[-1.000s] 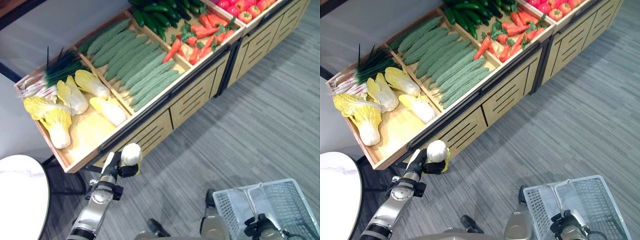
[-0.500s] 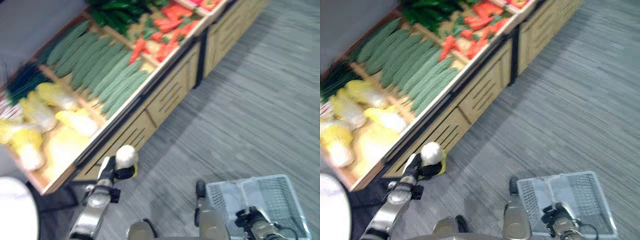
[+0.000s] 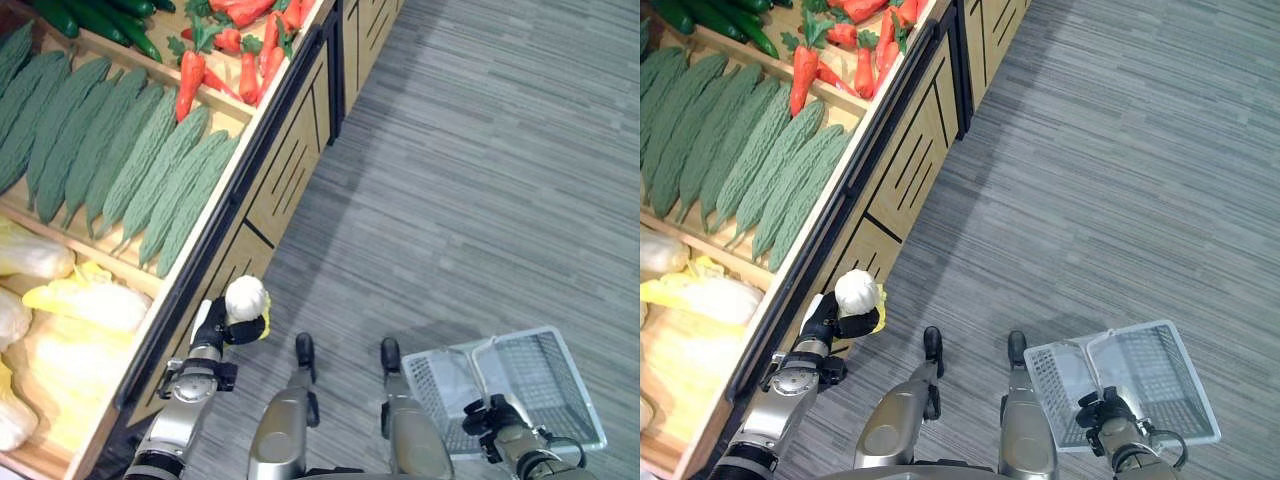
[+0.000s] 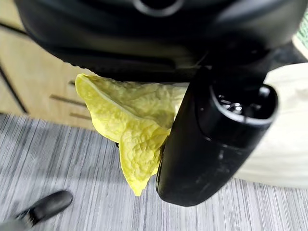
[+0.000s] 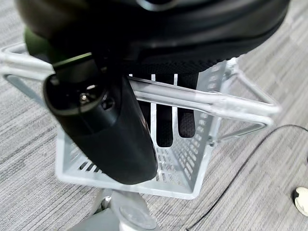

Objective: Get the vegetables into the basket

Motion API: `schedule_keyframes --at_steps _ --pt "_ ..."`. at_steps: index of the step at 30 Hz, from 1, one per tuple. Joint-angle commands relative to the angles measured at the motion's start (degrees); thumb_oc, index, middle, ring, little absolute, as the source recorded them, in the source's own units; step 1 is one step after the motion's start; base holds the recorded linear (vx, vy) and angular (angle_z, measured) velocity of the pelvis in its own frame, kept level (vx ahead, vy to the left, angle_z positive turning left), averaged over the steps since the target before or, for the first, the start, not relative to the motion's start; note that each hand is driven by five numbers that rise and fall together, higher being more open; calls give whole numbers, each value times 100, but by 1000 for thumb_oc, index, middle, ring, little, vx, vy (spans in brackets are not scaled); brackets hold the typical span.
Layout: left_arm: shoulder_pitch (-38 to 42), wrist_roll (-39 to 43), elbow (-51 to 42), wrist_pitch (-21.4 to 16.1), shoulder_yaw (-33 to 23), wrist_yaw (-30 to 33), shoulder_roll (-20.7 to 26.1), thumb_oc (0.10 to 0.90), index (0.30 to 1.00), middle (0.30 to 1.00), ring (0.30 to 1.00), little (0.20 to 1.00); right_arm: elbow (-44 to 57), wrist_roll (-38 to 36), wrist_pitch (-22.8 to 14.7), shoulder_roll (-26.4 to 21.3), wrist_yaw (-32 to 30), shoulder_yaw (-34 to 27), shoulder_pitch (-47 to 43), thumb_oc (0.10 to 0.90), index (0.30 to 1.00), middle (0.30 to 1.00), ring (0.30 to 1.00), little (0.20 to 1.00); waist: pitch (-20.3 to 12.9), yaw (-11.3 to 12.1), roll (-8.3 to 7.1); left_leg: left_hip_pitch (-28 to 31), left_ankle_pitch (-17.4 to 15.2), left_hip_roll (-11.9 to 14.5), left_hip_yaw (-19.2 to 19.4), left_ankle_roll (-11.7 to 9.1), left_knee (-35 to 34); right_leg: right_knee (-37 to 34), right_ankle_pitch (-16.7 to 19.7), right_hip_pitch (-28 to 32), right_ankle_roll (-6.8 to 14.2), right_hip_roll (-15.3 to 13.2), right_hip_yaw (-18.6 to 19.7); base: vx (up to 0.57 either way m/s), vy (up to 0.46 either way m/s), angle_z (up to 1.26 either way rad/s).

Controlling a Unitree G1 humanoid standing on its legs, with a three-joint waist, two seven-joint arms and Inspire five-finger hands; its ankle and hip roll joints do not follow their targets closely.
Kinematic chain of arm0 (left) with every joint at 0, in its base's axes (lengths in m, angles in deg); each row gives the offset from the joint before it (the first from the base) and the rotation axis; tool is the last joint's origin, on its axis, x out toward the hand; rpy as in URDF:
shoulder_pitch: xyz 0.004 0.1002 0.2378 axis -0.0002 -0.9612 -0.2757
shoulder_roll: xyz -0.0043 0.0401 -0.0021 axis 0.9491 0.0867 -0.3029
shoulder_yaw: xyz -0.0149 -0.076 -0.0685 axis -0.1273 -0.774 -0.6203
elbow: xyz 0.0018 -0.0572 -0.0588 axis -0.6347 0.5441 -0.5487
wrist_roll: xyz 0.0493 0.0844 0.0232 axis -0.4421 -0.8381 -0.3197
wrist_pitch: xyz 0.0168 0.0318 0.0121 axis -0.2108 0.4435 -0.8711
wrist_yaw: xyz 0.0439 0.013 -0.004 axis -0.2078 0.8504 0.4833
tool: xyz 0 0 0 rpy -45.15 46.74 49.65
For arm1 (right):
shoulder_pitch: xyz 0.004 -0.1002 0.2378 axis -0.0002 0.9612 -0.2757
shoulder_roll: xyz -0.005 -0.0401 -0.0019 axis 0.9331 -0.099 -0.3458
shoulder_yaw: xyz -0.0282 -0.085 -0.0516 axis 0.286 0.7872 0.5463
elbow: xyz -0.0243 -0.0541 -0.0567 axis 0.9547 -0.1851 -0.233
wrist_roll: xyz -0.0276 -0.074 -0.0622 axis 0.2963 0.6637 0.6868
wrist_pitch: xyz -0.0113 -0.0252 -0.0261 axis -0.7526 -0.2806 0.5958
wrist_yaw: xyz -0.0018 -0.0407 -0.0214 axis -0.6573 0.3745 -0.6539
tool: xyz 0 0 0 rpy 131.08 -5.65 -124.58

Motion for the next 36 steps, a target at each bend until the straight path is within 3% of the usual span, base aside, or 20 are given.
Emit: schedule_keyframes --at_steps 1,4,6,9,10,13,14,15,16,17,20,23,25,27,28,36 --pt "-128 12 -442 -412 -14 140 149 400 300 300 300 300 125 -267 -12 32 -8 148 134 400 300 300 300 300 -525 -63 -162 -581 107 342 -152 -487 557 487 -1248 499 270 -2 -175 81 219 -16" --pt "-107 1 -432 -395 -29 131 186 400 300 300 300 300 166 -255 7 78 18 139 152 400 300 300 300 300 -641 -109 -191 -415 12 249 -73 -412 480 528 -1235 518 352 -96 -179 52 151 -19" --pt "-119 -22 -467 -366 -75 87 263 400 300 300 300 300 180 -192 48 202 82 117 216 400 300 300 300 300 -873 -179 -275 -43 -207 77 118 -276 359 712 -1120 519 571 -246 -150 78 284 -17" --pt "-113 -44 -530 -358 -96 30 329 400 300 300 300 300 178 -171 70 251 106 86 245 400 300 300 300 300 -954 -197 -332 157 -320 -5 222 -192 309 814 -1029 504 687 -306 -135 32 167 -21" --pt "-118 -96 -589 -350 -117 -11 376 400 300 300 300 300 158 -115 85 310 147 88 271 400 300 300 300 300 -996 -218 -419 330 -394 -58 350 -136 248 958 -749 432 830 -374 -206 3 154 -19" --pt "-75 -143 -553 -328 -91 -75 389 400 300 300 300 300 113 -53 94 362 172 110 292 400 300 300 300 300 -1025 -183 -474 450 -368 -67 488 -143 169 1069 -470 401 936 -465 -393 -29 94 -37" --pt "-12 -174 -630 -312 -57 -138 415 400 300 300 300 300 89 -17 127 398 194 115 318 400 300 300 300 300 -1089 -166 -501 588 -344 -43 590 -147 41 1166 -288 390 949 -554 -740 -33 59 -54" --pt "-12 -175 -631 -310 -54 -139 417 400 300 300 300 300 90 -16 128 399 194 112 321 400 300 300 300 300 -1084 -168 -500 601 -336 -45 585 -146 25 1165 -288 400 949 -554 -748 -57 99 -45" --pt "70 -239 -549 -269 -9 -172 416 400 300 300 300 300 46 51 150 439 207 142 363 400 300 300 300 300 -1142 -81 -502 663 -314 26 733 -146 -19 1368 -168 440 936 -808 -1344 -45 51 -17" --pt "73 -240 -547 -269 -3 -171 416 400 300 300 300 300 46 54 149 439 207 137 365 400 300 300 300 300 -1138 -93 -501 665 -315 23 717 -146 -17 1376 -177 449 936 -812 -1363 -77 70 -24" --pt "146 -256 -462 -204 65 -213 391 400 300 300 300 300 3 153 176 478 219 222 375 400 300 300 300 300 -1333 35 -597 698 -245 77 889 -157 -96 1699 -17 594 949 -1005 -2144 -42 40 -18" --pt "145 -330 -336 -166 118 -234 358 400 300 300 300 300 -61 191 209 492 206 235 399 400 300 300 300 300 -1423 93 -684 676 -208 36 899 -152 -117 1633 12 690 949 -964 -2279 -20 3 -24" --pt "173 -402 -103 -154 181 -258 314 400 300 300 300 300 -100 150 217 495 170 228 406 400 300 300 300 300 -1527 164 -704 621 -185 30 929 -183 -118 1235 -260 694 892 -924 -2469 -48 13 -23" --pt "143 -435 -50 -143 184 -280 279 400 300 300 300 300 -84 162 225 498 158 247 387 400 300 300 300 300 -1580 205 -704 598 -139 36 946 -214 -118 1024 -290 836 891 -930 -2636 -47 2 -9" --pt "153 -453 129 -128 240 -299 219 400 300 300 300 300 -56 130 223 489 112 255 354 400 300 300 300 300 -1596 180 -685 593 -137 30 861 -218 -118 885 -457 835 829 -810 -2430 -44 -10 -17" --pt "30 -621 230 -101 384 -464 154 400 300 300 300 300 177 151 210 405 113 354 224 400 300 300 300 300 -1802 247 -638 805 -165 50 769 -230 -117 738 -636 1135 736 -725 -2426 39 -53 4"
